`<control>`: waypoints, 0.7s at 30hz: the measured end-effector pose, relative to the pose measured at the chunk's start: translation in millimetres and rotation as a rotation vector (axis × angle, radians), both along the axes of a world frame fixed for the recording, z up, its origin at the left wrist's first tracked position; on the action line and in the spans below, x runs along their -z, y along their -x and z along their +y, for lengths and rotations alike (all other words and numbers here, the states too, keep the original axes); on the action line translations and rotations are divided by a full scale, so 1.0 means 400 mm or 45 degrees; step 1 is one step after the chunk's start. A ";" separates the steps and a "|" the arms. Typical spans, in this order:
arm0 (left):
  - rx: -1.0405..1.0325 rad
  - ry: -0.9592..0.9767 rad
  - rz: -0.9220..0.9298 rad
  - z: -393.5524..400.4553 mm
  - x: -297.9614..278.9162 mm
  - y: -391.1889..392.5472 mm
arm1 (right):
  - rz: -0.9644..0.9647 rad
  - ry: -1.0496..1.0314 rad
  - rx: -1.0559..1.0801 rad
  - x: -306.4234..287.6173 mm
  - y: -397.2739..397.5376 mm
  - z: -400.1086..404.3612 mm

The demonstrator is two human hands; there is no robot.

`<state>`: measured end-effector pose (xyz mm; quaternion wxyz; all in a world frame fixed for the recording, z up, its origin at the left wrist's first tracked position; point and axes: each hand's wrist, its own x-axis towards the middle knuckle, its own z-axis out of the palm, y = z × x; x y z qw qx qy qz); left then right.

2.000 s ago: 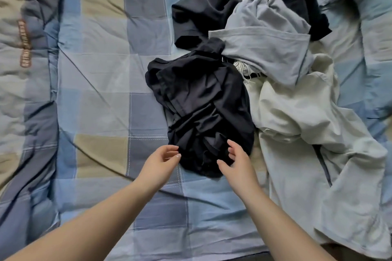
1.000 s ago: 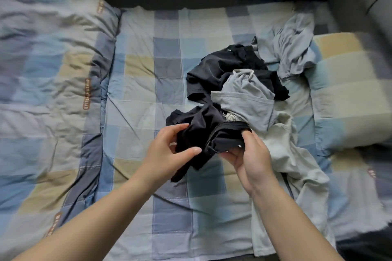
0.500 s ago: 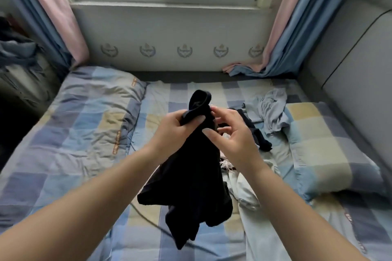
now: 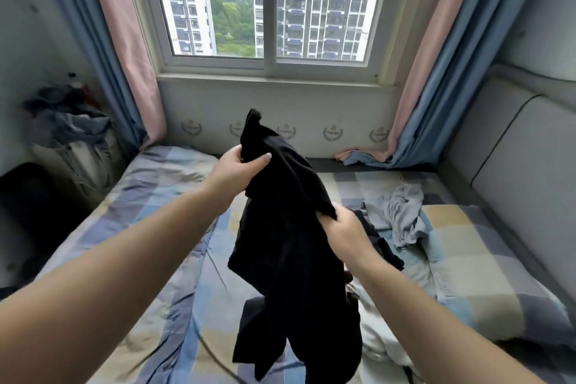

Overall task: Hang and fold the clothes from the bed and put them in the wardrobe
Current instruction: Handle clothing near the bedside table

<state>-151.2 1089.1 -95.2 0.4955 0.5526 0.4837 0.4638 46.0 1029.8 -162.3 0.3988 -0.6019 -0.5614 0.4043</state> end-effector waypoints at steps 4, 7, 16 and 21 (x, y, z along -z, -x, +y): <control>0.031 0.106 0.213 -0.055 0.037 0.009 | 0.536 0.155 0.181 -0.114 0.026 0.041; 0.069 0.119 0.225 -0.114 0.046 -0.007 | 0.745 0.166 0.203 -0.196 0.055 0.053; 0.130 -0.227 0.329 -0.193 0.067 -0.027 | 1.090 0.025 0.152 -0.329 0.121 0.019; 0.033 -0.351 0.309 -0.162 0.037 0.014 | 1.174 -0.058 0.176 -0.358 0.104 -0.006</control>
